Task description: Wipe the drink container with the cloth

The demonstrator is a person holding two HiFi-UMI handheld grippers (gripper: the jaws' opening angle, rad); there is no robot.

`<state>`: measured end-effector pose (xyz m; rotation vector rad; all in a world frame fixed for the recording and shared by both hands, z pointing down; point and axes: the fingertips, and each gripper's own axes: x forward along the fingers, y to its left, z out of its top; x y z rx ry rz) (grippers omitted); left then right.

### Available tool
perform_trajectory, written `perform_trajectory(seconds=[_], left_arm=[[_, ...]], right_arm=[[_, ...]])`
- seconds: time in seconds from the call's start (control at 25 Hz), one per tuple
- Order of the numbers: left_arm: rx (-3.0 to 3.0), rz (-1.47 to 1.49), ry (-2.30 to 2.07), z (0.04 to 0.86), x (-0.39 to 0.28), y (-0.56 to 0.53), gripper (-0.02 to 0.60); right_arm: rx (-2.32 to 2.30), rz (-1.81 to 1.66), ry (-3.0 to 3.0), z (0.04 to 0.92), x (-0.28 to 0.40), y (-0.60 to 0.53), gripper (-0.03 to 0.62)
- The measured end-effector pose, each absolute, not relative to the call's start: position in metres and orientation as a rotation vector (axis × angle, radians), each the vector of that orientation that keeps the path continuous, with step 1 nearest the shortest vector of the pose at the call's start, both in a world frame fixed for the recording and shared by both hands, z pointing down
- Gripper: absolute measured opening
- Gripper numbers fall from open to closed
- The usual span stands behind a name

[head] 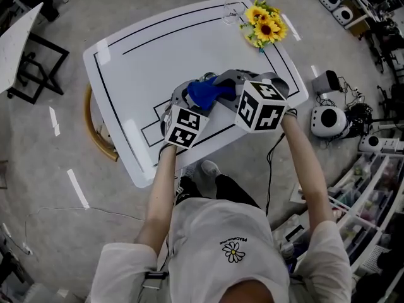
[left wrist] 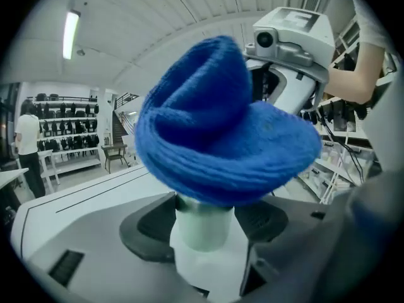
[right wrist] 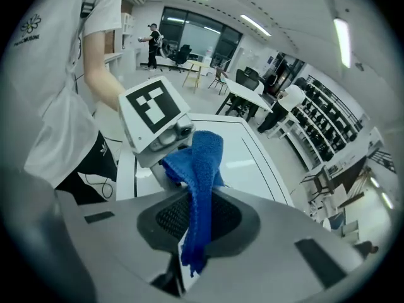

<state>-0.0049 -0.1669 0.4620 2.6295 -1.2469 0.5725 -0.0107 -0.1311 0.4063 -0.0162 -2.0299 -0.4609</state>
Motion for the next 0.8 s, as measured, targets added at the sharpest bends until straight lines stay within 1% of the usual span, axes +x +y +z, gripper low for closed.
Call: perform_trajectory(seconds=[0.4, 0.48, 0.6, 0.76, 0.8], left_arm=[[2.592, 0.546, -1.269, 0.466, -0.002, -0.166, 0.285], [2.573, 0.54, -1.285, 0.463, -0.005, -0.166, 0.28], [2.564, 0.482, -1.358, 0.438, -0.013, -0.167, 0.241], [2.617, 0.36, -1.451, 0.369, -0.011, -0.148, 0.241], [2.643, 0.337, -1.49, 0.349, -0.011, -0.144, 0.229]], right_arm=[[-0.032, -0.411, -2.034, 0.432, 0.016, -0.11, 0.041], [0.011, -0.421, -2.098, 0.416, 0.016, -0.111, 0.041], [0.149, -0.465, -2.24, 0.37, 0.016, -0.122, 0.041], [0.444, -0.495, -2.46, 0.302, 0.036, -0.123, 0.041], [0.527, -0.51, -2.504, 0.288, 0.041, -0.122, 0.041]])
